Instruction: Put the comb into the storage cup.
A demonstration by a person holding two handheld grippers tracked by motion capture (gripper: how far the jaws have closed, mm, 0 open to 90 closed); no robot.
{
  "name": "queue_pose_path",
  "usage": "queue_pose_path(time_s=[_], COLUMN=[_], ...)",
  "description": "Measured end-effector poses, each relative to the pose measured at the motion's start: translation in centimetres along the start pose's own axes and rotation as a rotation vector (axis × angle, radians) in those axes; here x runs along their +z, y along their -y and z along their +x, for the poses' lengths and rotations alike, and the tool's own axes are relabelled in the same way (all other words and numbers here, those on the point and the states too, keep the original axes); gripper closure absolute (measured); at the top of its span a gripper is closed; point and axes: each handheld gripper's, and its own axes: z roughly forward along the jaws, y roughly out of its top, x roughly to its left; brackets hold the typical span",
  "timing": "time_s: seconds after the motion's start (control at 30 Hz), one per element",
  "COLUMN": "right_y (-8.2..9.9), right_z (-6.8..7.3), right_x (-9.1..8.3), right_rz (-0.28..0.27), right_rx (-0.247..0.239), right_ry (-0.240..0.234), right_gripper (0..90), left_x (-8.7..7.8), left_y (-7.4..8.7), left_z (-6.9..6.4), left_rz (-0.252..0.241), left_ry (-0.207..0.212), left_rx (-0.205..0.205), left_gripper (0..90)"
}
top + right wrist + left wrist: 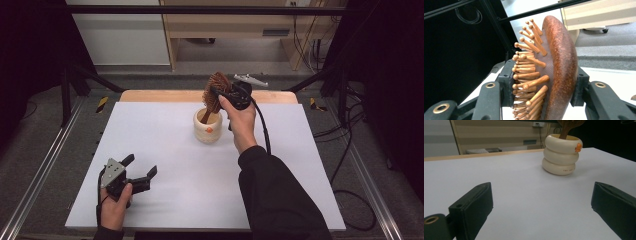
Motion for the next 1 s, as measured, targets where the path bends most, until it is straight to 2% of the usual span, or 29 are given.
queue_pose_path(time_s=[1.0], right_y=[1.1], right_z=[-0.7], right_x=[0.2], right_rz=[0.009], right_rx=[0.027], right_ry=[-0.004], right_gripper=[50.2], left_x=[0.0], left_y=[0.0], left_z=[0.0], left_rz=[0.005], left_ry=[0.001], left_rx=[0.002], left_gripper=[4.0])
